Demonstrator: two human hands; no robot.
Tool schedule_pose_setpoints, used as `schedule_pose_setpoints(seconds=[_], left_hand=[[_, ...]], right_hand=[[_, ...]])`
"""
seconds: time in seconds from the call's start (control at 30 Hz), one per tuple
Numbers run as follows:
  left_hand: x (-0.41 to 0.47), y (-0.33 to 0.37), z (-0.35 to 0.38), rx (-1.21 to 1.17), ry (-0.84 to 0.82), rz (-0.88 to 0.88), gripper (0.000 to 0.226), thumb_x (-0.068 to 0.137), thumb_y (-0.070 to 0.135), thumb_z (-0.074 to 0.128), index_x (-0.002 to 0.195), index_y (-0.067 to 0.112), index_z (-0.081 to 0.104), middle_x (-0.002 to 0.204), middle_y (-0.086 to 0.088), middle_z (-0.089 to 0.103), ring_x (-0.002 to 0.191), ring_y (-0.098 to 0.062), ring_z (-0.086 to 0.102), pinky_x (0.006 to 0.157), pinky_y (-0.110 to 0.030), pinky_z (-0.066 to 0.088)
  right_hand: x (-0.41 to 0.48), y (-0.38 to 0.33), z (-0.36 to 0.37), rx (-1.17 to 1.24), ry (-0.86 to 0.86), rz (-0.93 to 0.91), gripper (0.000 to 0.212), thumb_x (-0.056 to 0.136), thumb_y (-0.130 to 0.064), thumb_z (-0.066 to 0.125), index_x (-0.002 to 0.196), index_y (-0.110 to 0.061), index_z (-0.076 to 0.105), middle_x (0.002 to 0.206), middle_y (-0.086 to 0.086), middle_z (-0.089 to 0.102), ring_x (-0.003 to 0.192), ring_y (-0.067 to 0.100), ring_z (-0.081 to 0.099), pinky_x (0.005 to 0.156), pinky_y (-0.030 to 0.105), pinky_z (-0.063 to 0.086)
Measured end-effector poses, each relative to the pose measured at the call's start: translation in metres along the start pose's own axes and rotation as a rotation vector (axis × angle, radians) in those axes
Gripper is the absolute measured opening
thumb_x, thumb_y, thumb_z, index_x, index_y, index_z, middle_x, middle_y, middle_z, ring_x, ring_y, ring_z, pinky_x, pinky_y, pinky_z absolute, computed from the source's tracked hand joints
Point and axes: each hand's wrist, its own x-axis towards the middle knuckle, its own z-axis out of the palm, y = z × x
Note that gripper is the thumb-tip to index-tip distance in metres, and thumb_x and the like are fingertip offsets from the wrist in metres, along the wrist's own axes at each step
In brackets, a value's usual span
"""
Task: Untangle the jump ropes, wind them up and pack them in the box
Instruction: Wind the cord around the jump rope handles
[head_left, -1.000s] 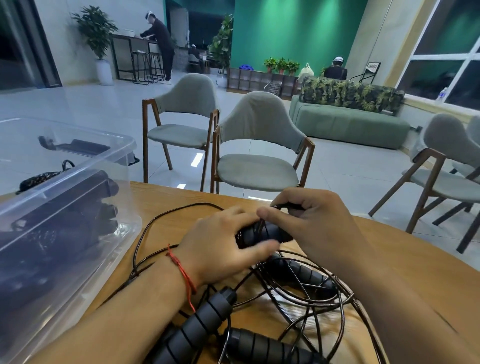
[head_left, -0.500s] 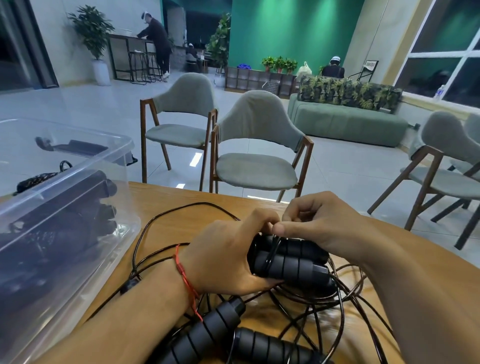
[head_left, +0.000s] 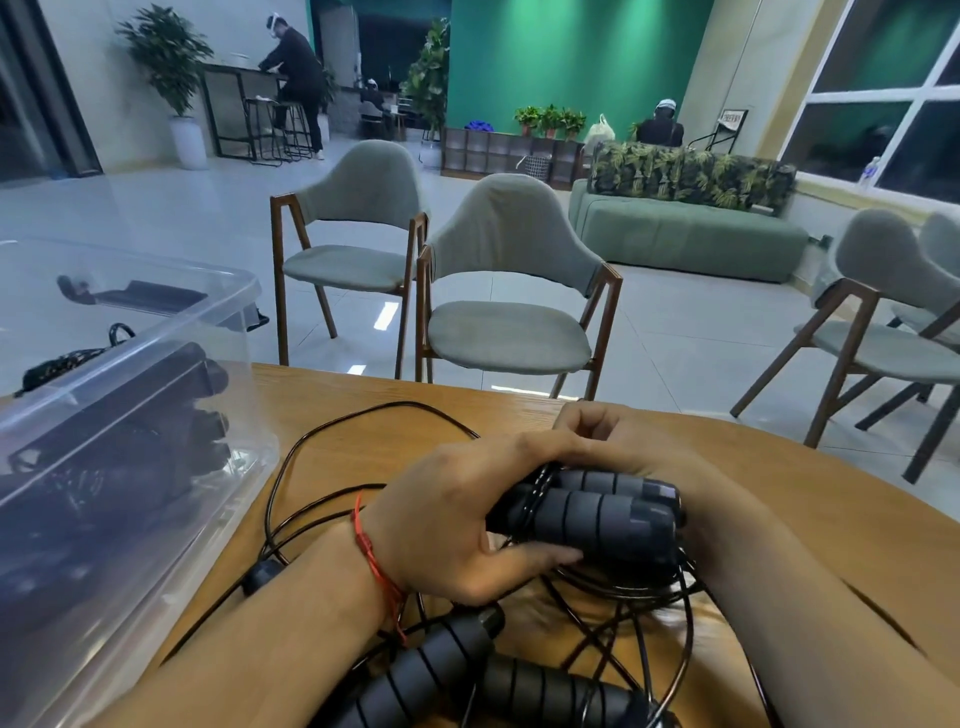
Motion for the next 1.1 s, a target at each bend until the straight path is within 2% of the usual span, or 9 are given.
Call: schedule_pose_setpoints(seconds=[0.1, 0.2, 0.3, 0.37, 0.43, 0.53, 0.7, 0.83, 1.1], left_hand=[[-0.001, -0.003, -0.001, -0.041, 0.030, -0.049, 0.058, 0.091, 0.023, 0.083, 0.140, 0.011, 0.055, 0.128, -0.002, 0.067, 0.111, -0.016, 0.068, 0.088, -0.033, 0.059], [-0.002, -0.002, 0.004, -0.135, 0.104, -0.168, 0.043, 0.094, 0.023, 0.078, 0.131, 0.014, 0.060, 0.126, 0.002, 0.066, 0.108, -0.020, 0.070, 0.085, -0.035, 0.060], [-0.003, -0.003, 0.008, -0.159, 0.208, -0.336, 0.029, 0.095, 0.043, 0.069, 0.117, 0.027, 0.057, 0.099, 0.015, 0.061, 0.079, -0.013, 0.067, 0.066, -0.018, 0.052], [-0.005, -0.006, 0.009, -0.152, 0.262, -0.436, 0.029, 0.094, 0.053, 0.064, 0.111, 0.030, 0.055, 0.089, 0.010, 0.059, 0.071, -0.015, 0.063, 0.060, -0.018, 0.048], [-0.004, -0.008, 0.008, -0.172, 0.314, -0.511, 0.031, 0.093, 0.057, 0.063, 0.108, 0.031, 0.056, 0.085, 0.000, 0.062, 0.070, -0.020, 0.064, 0.057, -0.029, 0.053], [-0.001, -0.008, 0.005, -0.308, 0.399, -0.618, 0.029, 0.096, 0.053, 0.064, 0.107, 0.026, 0.058, 0.088, -0.009, 0.067, 0.073, -0.024, 0.070, 0.058, -0.033, 0.057], [0.001, -0.011, -0.003, -0.596, 0.538, -0.731, 0.048, 0.098, 0.055, 0.054, 0.121, 0.013, 0.061, 0.097, -0.011, 0.072, 0.073, -0.030, 0.069, 0.052, -0.038, 0.051], [0.006, -0.013, -0.005, -0.739, 0.613, -0.785, 0.056, 0.101, 0.062, 0.052, 0.127, 0.013, 0.061, 0.107, -0.019, 0.073, 0.073, -0.033, 0.065, 0.052, -0.035, 0.047], [0.005, -0.017, -0.006, -0.945, 0.689, -0.870, 0.058, 0.110, 0.045, 0.031, 0.125, 0.001, 0.066, 0.101, -0.022, 0.072, 0.067, -0.026, 0.061, 0.051, -0.030, 0.039]], right_hand=[[0.004, 0.006, 0.007, 0.053, 0.046, -0.050, 0.035, 0.065, -0.053, 0.097, 0.076, -0.026, 0.078, 0.081, 0.001, 0.073, 0.072, 0.014, 0.071, 0.062, 0.022, 0.056], [-0.005, 0.021, 0.018, 0.095, 0.233, -0.077, 0.009, 0.085, -0.014, 0.081, 0.090, -0.019, 0.075, 0.089, 0.004, 0.073, 0.082, 0.021, 0.071, 0.064, 0.027, 0.059], [-0.004, 0.028, 0.028, -0.021, 0.463, -0.053, 0.041, 0.086, 0.024, 0.066, 0.100, -0.015, 0.069, 0.082, 0.002, 0.076, 0.073, 0.001, 0.072, 0.070, 0.024, 0.062], [0.001, 0.024, 0.031, -0.206, 0.466, -0.076, 0.031, 0.088, 0.015, 0.068, 0.104, -0.012, 0.071, 0.082, 0.007, 0.077, 0.062, -0.010, 0.064, 0.079, 0.035, 0.061], [-0.001, 0.016, 0.034, -0.413, 0.387, -0.113, 0.024, 0.102, -0.003, 0.064, 0.102, -0.026, 0.073, 0.074, -0.018, 0.072, 0.065, -0.008, 0.060, 0.068, 0.020, 0.051], [-0.008, 0.011, 0.040, -0.468, 0.333, -0.175, 0.021, 0.108, -0.030, 0.060, 0.125, -0.037, 0.069, 0.103, -0.024, 0.072, 0.086, -0.008, 0.064, 0.076, 0.017, 0.048], [-0.001, 0.026, 0.044, -0.744, 0.399, -0.273, 0.028, 0.107, -0.031, 0.062, 0.134, -0.039, 0.068, 0.121, -0.024, 0.069, 0.116, 0.002, 0.062, 0.096, 0.034, 0.053], [0.000, 0.029, 0.044, -0.814, 0.481, -0.257, 0.019, 0.107, -0.038, 0.061, 0.119, -0.033, 0.074, 0.099, -0.019, 0.070, 0.095, 0.004, 0.064, 0.079, 0.034, 0.055], [0.000, 0.033, 0.045, -0.992, 0.429, -0.184, 0.024, 0.111, -0.045, 0.050, 0.114, -0.033, 0.070, 0.087, -0.018, 0.068, 0.085, 0.000, 0.063, 0.075, 0.026, 0.052]])
